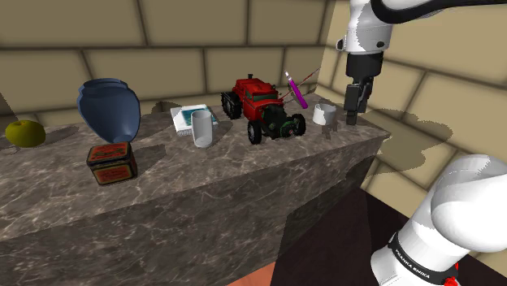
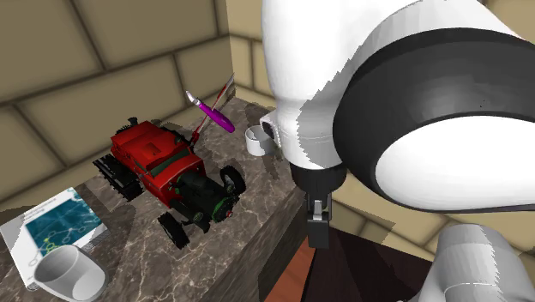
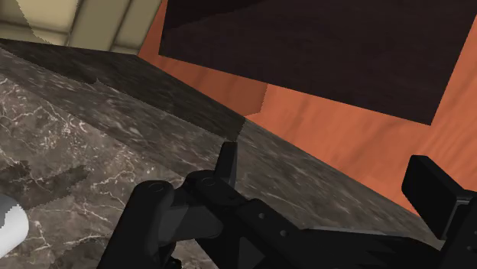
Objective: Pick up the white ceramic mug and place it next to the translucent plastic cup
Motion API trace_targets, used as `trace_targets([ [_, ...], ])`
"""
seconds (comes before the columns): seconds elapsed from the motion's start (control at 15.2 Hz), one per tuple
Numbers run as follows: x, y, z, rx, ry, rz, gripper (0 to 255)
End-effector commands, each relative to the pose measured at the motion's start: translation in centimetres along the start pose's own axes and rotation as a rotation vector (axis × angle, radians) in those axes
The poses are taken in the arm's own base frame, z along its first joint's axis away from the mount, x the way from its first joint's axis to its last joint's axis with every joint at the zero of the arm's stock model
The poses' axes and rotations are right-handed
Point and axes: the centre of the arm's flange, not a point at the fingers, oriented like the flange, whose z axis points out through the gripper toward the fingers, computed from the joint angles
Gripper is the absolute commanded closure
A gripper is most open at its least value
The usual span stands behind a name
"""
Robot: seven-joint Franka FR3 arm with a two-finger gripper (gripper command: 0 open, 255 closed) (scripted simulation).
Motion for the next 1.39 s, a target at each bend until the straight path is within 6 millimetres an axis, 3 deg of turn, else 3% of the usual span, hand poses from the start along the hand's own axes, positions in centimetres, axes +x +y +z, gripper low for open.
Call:
trace_targets([
  [0.0,0.0,0.0,0.0,0.0,0.0,0.0,0],
  [1.32,12.5,21.0,7.9,-0.033,0.033,-0.032,0],
])
